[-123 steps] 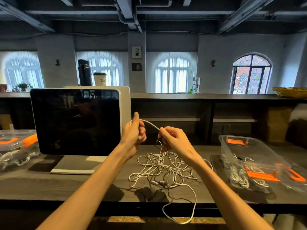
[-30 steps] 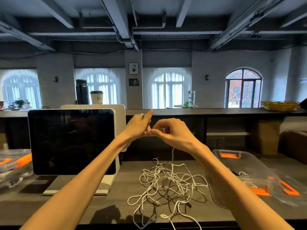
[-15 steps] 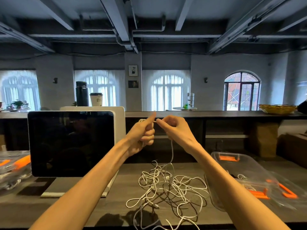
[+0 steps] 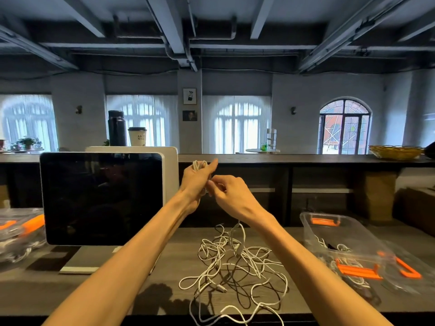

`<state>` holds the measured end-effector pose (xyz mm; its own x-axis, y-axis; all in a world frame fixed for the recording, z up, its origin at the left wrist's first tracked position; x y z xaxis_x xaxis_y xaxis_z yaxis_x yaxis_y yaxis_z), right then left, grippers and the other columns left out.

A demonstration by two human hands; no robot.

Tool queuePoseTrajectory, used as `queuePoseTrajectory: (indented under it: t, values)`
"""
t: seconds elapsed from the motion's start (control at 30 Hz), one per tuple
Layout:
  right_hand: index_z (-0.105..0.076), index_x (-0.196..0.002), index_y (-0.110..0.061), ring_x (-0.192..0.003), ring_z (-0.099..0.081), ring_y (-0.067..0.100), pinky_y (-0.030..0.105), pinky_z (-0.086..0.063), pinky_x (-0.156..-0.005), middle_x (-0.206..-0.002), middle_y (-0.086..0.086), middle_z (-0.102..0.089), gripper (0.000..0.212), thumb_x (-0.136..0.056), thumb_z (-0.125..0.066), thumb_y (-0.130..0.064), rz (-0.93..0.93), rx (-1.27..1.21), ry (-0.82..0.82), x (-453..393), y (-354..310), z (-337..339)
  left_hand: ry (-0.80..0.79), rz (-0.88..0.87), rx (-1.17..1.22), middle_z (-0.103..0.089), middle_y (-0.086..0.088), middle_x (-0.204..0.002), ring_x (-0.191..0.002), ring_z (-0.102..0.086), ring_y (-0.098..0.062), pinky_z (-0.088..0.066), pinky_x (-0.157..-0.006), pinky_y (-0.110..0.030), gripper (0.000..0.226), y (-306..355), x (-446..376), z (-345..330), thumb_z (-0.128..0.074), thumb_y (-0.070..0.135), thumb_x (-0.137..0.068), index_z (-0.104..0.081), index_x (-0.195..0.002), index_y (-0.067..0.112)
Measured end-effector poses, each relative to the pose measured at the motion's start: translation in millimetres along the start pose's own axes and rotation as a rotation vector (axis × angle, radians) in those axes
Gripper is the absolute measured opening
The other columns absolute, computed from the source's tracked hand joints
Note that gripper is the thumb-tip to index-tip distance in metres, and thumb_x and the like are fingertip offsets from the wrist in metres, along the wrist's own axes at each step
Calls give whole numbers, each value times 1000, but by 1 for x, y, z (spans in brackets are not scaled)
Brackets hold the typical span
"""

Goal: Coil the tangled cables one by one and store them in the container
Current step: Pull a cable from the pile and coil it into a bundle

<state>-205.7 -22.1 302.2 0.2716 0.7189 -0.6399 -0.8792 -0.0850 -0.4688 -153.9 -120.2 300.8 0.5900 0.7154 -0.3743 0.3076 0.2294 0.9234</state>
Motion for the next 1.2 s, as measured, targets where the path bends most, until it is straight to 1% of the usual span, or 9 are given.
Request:
queuePoseTrajectory:
  t: [0.17,0.23,0.3,0.37,0.57,0.8,0.93,1.07,1.2]
  values:
    - [-74,-96,-14,-63,-61,0,14,-47,-62,-76,-7,-68,35,-108,-49,-35,13,-73,-14,5,0,-4,-84,110,339,-71,-5,-71,-81,-75,-23,-58,-82,-37,37,-4,5,0,-53,45,-100,-56,-79,15]
    - [-72,-83,-18,-56,-58,4,20,-48,-59,-64,-4,-62,43,-108,-46,-42,-34,-109,-86,12,10,-10,-69,170,593,-59,0,-57,-60,-69,-14,-58,-62,-25,36,-2,1,8,-52,43,-101,-52,-77,15]
    - [-70,-81,-22,-61,-61,7,25,-52,-64,-66,-3,-61,43,-106,-46,-47,-66,-148,-139,20,23,-11,-57,192,638,-44,5,-51,-40,-45,-4,-37,-38,-13,36,1,-7,18,-50,43,-102,-50,-80,15]
    - [-70,-85,-22,-67,-65,6,24,-53,-68,-70,-4,-65,37,-106,-49,-45,-59,-183,-135,22,30,-5,-69,173,551,-43,4,-51,-36,-34,-3,-25,-33,-14,35,3,-11,23,-47,43,-104,-50,-84,14]
    - [-76,-92,-19,-72,-69,9,19,-55,-69,-79,-7,-72,27,-98,-64,-43,-88,-247,-44,11,33,16,-12,60,160,-66,-7,-70,-42,-38,-6,-27,-37,-14,36,8,-12,31,-45,42,-105,-52,-88,11]
    - [-78,-88,-17,-68,-65,6,16,-51,-63,-75,-3,-70,35,-97,-64,-48,-92,57,-162,1,44,17,76,-144,-23,-72,-4,-65,-39,-41,-8,-32,-38,-17,37,23,-18,44,-42,42,-106,-51,-93,8]
    - [-74,-96,-16,-79,-70,15,30,-57,-74,-87,-1,-72,26,-100,-62,-38,-8,44,-90,-6,39,21,-172,-128,-458,-76,-7,-77,-65,-68,-19,-55,-70,-31,43,0,-12,15,-39,48,-105,-55,-92,9]
    - [-74,-105,-12,-84,-69,13,20,-51,-73,-95,2,-72,25,-102,-61,-33,26,15,-74,-12,36,19,-428,-5,-502,-56,-2,-51,-43,-49,-12,-42,-47,-22,57,-20,2,-5,-42,63,-97,-59,-78,12]
    - [-72,-110,-15,-89,-64,7,13,-47,-73,-96,-4,-69,24,-103,-59,-34,41,-1,-83,-11,38,18,-402,-22,-397,-54,-1,-52,-48,-52,-10,-46,-58,-20,55,-20,5,-8,-46,64,-93,-52,-64,17]
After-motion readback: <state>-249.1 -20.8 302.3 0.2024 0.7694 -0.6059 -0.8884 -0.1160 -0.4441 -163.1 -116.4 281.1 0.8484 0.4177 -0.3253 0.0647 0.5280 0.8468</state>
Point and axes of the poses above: each hand's wrist, its own x-axis away from the middle knuckle, its own z-axis out of the back of the hand, y = z × x, the point moved 8 cm from there along -x, towards the middle knuckle
